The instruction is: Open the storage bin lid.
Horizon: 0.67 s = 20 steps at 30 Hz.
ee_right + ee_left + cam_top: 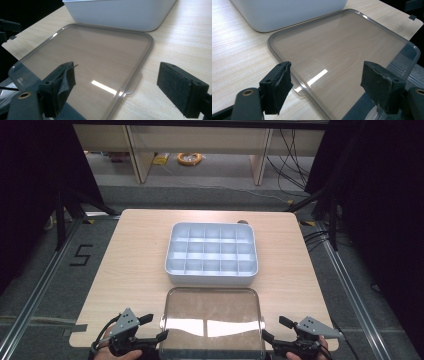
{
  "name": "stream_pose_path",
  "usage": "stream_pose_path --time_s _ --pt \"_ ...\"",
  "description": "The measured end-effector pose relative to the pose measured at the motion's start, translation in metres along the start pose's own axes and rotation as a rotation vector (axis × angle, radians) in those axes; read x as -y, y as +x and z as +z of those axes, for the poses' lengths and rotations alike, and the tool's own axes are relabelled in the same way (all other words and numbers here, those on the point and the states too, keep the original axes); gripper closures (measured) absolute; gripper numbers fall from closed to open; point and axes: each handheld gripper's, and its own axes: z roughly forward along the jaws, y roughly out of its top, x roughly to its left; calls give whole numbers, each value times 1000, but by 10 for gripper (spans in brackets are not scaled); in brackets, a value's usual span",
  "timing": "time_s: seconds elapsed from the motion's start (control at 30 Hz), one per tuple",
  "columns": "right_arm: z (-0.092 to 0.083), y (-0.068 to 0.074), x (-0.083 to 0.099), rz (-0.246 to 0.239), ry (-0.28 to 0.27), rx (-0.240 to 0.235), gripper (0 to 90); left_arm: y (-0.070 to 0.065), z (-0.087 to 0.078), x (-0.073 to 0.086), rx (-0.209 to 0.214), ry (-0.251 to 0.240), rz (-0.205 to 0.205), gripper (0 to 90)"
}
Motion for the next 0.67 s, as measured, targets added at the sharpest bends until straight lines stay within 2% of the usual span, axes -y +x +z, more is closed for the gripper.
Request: stream_pose_path --time_s 0.1,0.27,0.3,0.33,0.4,0.53,0.57,0.67 --pt "1 -2 0 -23 -5 14 155 0 0 0 1 -1 -2 235" --pt "1 -2 0 -26 -7 15 156 0 0 0 6 0 16 236" --pt "1 0 0 7 7 18 156 0 0 0 6 0 17 236" --pt "1 1 0 12 10 21 156 1 0 0 5 3 15 236" --pt "1 1 0 12 11 20 156 0 0 0 3 0 -1 235" --pt "1 0 0 4 5 12 156 0 0 0 1 1 1 235" --pt "0 2 0 32 14 5 156 0 0 0 1 0 7 236" --pt "0 1 0 29 14 8 156 1 0 0 2 2 16 236"
